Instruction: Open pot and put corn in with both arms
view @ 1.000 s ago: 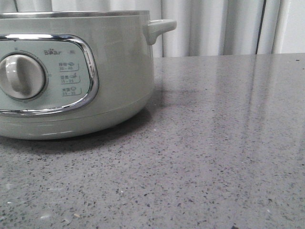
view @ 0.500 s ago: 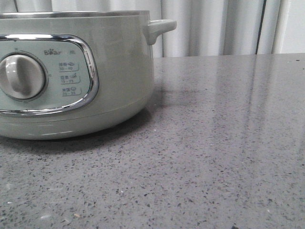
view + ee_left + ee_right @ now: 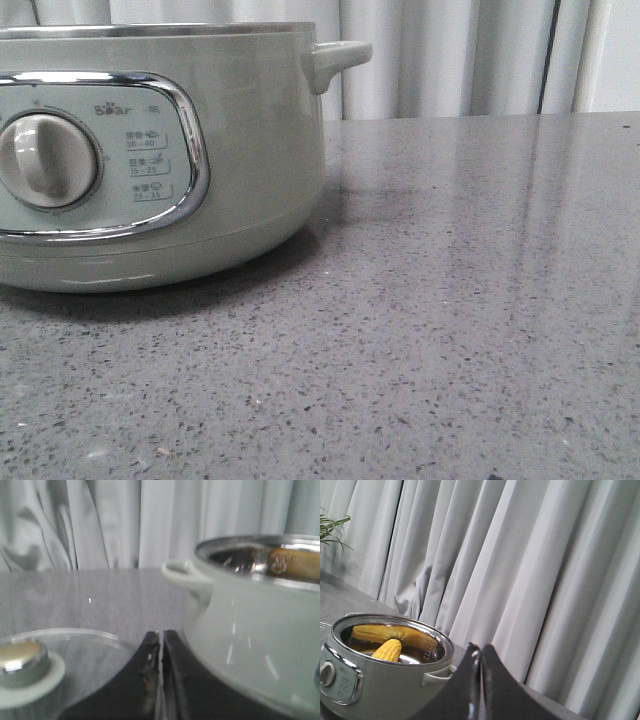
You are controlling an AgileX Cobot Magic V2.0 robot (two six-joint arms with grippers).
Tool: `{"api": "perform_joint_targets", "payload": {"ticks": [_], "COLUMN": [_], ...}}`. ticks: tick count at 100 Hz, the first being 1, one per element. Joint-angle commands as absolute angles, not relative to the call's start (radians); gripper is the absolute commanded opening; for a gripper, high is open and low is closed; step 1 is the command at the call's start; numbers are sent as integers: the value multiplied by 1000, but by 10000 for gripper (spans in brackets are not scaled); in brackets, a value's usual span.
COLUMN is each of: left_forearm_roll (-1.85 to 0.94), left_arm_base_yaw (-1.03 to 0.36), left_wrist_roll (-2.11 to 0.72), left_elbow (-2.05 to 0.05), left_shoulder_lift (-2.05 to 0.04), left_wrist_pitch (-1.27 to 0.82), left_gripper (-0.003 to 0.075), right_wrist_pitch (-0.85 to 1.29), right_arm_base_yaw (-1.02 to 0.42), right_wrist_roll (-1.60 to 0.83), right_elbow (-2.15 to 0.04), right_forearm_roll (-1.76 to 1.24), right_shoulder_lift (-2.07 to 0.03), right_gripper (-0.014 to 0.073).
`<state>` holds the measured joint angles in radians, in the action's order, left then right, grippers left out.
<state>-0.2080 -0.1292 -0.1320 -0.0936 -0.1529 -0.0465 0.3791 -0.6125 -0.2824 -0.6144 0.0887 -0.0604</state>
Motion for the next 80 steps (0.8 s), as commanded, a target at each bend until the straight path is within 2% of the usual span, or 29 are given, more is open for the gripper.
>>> {"api": "perform_joint_targets", "payload": {"ticks": [1,24,34,80], "left_forearm_roll": [-179,-146,-148,-166], "left_arm_base_yaw": [-135,-131,-129,-126], "left_wrist_roll": [-41,12,18,23], "left_elbow": [-52,23,23,23], "left_shoulder_lift": [-124,-23,24,34], "left_wrist_pitch": [21,-136,-297,-303], "left_gripper": [-20,-20,-20,-20], "right_wrist_pitch": [301,301,301,303], "right_arm_base_yaw": [-606,-606,-606,-606], "right_wrist_roll": [-288,-288,-288,-288], "right_elbow": [-634,-634,-634,-634], "right_forearm_roll": [102,102,102,102], "right_shoulder_lift": [-75,-75,-75,-75], "right_gripper": [-44,-44,-44,-44]}}
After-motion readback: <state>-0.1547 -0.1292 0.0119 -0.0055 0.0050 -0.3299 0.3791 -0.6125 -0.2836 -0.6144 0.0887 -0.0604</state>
